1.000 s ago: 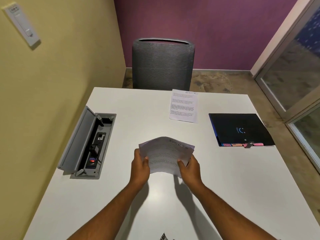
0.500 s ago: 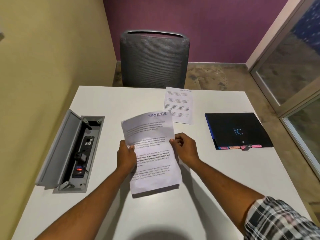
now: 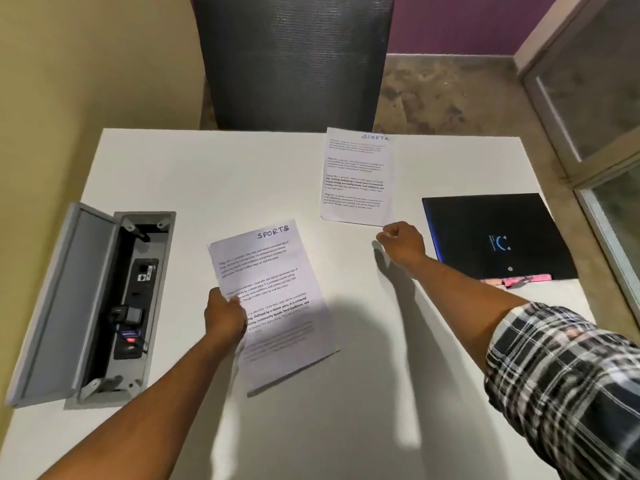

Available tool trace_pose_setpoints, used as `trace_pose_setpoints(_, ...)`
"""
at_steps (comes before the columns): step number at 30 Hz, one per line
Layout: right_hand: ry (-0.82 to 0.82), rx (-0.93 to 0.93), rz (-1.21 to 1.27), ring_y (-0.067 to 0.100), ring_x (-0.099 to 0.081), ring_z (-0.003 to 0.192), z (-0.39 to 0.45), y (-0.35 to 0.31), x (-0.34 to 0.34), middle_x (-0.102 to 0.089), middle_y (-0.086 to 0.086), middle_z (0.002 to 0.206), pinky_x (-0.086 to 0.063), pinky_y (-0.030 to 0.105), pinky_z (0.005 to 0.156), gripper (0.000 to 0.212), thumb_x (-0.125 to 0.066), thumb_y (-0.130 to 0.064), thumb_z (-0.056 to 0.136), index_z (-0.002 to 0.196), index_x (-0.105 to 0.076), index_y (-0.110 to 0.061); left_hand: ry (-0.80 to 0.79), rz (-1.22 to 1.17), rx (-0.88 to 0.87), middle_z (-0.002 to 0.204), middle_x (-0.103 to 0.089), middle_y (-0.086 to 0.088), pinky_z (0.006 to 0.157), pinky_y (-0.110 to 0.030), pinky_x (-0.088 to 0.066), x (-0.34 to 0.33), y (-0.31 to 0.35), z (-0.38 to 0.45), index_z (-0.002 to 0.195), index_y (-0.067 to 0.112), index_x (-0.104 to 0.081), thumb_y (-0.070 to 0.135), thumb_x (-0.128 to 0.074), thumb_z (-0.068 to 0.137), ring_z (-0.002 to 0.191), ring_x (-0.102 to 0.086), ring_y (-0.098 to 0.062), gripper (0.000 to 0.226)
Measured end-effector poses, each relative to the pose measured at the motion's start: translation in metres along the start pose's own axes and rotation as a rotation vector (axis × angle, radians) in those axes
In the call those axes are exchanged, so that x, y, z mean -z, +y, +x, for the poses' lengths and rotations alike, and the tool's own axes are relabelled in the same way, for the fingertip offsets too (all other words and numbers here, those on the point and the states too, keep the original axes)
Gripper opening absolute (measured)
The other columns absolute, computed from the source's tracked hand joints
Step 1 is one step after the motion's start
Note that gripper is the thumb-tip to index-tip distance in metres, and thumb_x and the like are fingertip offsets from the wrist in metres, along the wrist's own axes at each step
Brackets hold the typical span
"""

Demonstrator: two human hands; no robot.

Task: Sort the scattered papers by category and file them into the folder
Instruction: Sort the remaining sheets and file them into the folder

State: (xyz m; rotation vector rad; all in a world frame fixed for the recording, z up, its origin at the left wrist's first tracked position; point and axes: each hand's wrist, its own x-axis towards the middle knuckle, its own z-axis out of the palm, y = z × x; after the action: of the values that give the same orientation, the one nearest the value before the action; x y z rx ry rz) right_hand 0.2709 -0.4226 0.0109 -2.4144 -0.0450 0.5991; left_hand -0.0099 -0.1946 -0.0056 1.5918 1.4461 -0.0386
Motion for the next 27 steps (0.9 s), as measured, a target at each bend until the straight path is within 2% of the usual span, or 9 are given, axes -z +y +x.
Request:
trace_pose_setpoints(3,0.020,-0.083,-0.070,0.027,-0.060,0.115,0.034,-0.001,-0.013,-0.059,0.005,0.125,-0.046,0.032,0.093,0.051,-0.072,-0.047,0.081,0.122,-0.064,-0.017,0.005,0.036,0.020,0.111,-0.056,-0.008,0.077,-0.037,-0.045,-0.003,-0.004,0.013,0.123,0.010,-0.048,0.009,-0.047,0.100,0.092,-0.054,-0.027,0.023)
trace_pose_setpoints(5,0.044,-0.077,-0.139,0.034,-0.050,0.127,0.050,-0.005,-0.022,-0.055,0.013,0.130,-0.044,0.041,0.101,0.070,-0.070,-0.059,0.078,0.127,-0.058,-0.011,0.006,0.070,-0.007,0.110,-0.059,-0.010,0.073,-0.034,-0.045,-0.006,-0.006,0.018,0.118,0.011,-0.047,0.011,-0.047,0.100,0.086,-0.056,-0.026,0.018)
trace_pose_setpoints(8,0.144,-0.167,-0.181,0.035,-0.043,0.130,0.057,-0.023,-0.032,-0.046,0.013,0.135,-0.043,0.049,0.105,0.093,-0.072,-0.073,0.068,0.131,-0.048,-0.008,0.002,0.093,-0.050,0.096,-0.056,-0.011,0.054,-0.025,-0.043,-0.009,-0.011,0.019,0.110,0.011,-0.043,0.012,-0.043,0.102,0.071,-0.056,-0.022,0.008)
trace_pose_setpoints(11,0.228,-0.248,-0.210,0.033,-0.044,0.128,0.065,-0.035,-0.044,-0.045,0.013,0.135,-0.041,0.047,0.105,0.102,-0.075,-0.076,0.062,0.131,-0.046,-0.007,0.002,0.083,-0.072,0.095,-0.062,-0.018,0.059,-0.042,-0.057,-0.012,-0.020,0.026,0.105,0.021,-0.043,0.020,-0.042,0.101,0.078,-0.065,-0.037,0.005)
trace_pose_setpoints(15,0.220,-0.289,-0.185,0.034,-0.046,0.130,0.074,-0.037,-0.056,-0.047,0.016,0.138,-0.041,0.046,0.107,0.098,-0.080,-0.067,0.068,0.134,-0.043,-0.005,0.007,0.108,-0.066,0.104,-0.062,-0.014,0.081,-0.048,-0.055,-0.012,-0.024,0.029,0.113,0.016,-0.044,0.018,-0.042,0.103,0.091,-0.063,-0.038,0.011)
trace_pose_setpoints(18,0.175,-0.293,-0.174,0.035,-0.045,0.131,0.071,-0.036,-0.054,-0.046,0.016,0.139,-0.041,0.047,0.108,0.090,-0.078,-0.061,0.073,0.135,-0.043,-0.006,-0.002,0.067,-0.076,0.102,-0.063,-0.015,0.079,-0.054,-0.057,-0.012,-0.024,0.025,0.110,0.022,-0.043,0.021,-0.041,0.102,0.089,-0.065,-0.041,0.008)
trace_pose_setpoints(21,0.110,-0.257,-0.165,0.035,-0.053,0.124,0.061,-0.024,-0.049,-0.051,0.015,0.132,-0.047,0.044,0.104,0.068,-0.071,-0.052,0.081,0.130,-0.053,-0.009,0.002,0.076,-0.062,0.104,-0.061,-0.015,0.075,-0.044,-0.054,-0.012,-0.021,0.024,0.115,0.015,-0.044,0.016,-0.041,0.103,0.089,-0.062,-0.036,0.012)
trace_pose_setpoints(25,0.119,-0.202,-0.005,0.030,-0.066,0.095,0.040,-0.012,-0.036,-0.067,0.007,0.105,-0.049,0.030,0.077,0.033,-0.066,-0.030,0.083,0.109,-0.063,-0.010,-0.010,0.015,-0.041,0.099,-0.061,-0.020,0.061,-0.036,-0.052,-0.012,-0.015,0.021,0.113,0.014,-0.043,0.015,-0.041,0.103,0.078,-0.062,-0.033,0.011)
trace_pose_setpoints(27,0.125,-0.248,0.171,0.026,-0.067,0.083,0.029,-0.007,-0.031,-0.067,0.006,0.099,-0.048,0.021,0.061,0.028,-0.064,-0.019,0.086,0.111,-0.062,-0.009,-0.011,0.024,-0.025,0.098,-0.061,-0.022,0.064,-0.042,-0.055,-0.011,-0.017,0.022,0.110,0.018,-0.043,0.018,-0.043,0.101,0.081,-0.064,-0.039,0.009)
